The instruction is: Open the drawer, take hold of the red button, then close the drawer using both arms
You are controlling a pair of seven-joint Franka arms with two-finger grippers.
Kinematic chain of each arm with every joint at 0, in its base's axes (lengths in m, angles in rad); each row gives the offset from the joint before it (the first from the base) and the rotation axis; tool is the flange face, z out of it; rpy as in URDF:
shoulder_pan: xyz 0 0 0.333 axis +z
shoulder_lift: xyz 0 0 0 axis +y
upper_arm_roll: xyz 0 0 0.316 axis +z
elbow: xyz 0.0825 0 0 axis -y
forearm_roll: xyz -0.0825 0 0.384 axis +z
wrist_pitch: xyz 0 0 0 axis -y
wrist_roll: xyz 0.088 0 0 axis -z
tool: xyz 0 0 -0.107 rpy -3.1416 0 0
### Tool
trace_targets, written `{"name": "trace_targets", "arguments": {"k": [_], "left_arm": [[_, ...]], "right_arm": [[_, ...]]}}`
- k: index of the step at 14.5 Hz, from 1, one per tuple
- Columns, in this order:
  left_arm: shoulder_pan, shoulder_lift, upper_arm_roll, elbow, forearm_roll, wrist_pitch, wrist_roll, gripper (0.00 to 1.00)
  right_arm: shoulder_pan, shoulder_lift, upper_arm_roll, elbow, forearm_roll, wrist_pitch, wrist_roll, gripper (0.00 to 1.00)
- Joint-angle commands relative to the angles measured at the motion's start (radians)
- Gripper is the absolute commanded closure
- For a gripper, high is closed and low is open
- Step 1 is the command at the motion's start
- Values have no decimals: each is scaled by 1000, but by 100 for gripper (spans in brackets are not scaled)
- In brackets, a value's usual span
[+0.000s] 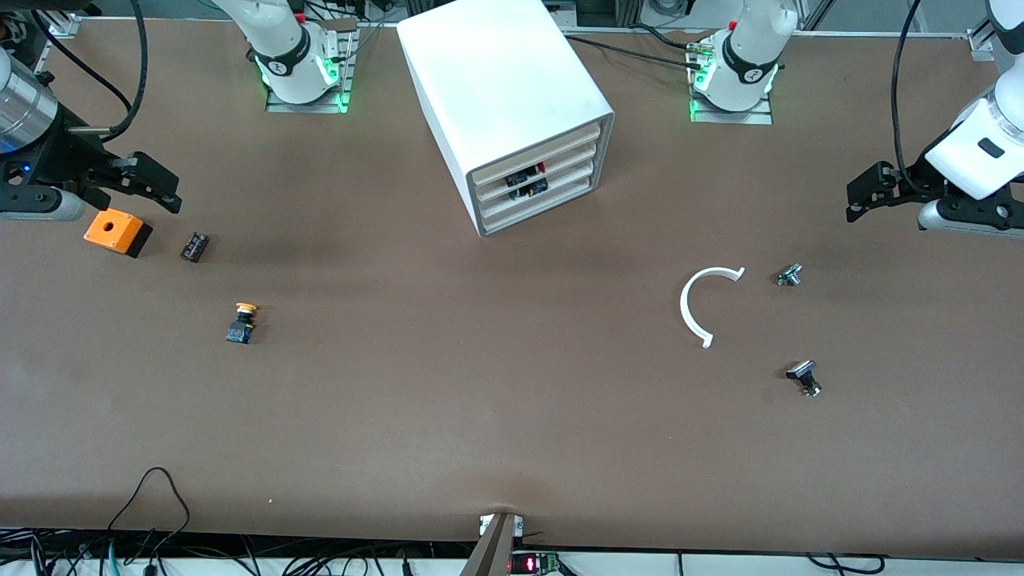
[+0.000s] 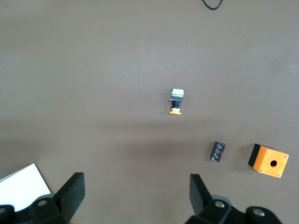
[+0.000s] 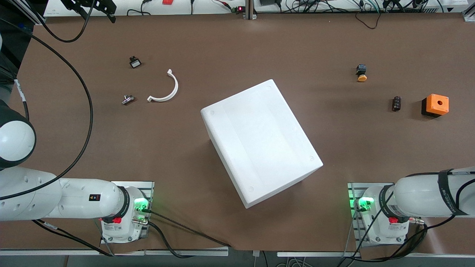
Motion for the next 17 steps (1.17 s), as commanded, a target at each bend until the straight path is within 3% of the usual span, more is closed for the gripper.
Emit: {"name": "trace_targets", "arguments": {"k": [1, 9, 14, 17], "left_arm": [[-8, 27, 5, 42, 10, -25, 19, 1], [-8, 47, -24, 70, -22, -74, 18, 1], [-10, 73, -31, 72, -246, -250, 21, 1], [-7, 109, -51, 72, -404, -365, 19, 1]], "right_arm": [[-15, -10, 17, 9, -13, -2, -1, 1], [8, 7, 18, 12, -46, -18, -21, 1], [46, 55, 18, 4, -57, -25, 2, 1], [89, 96, 18, 9, -16, 23, 89, 1]]}}
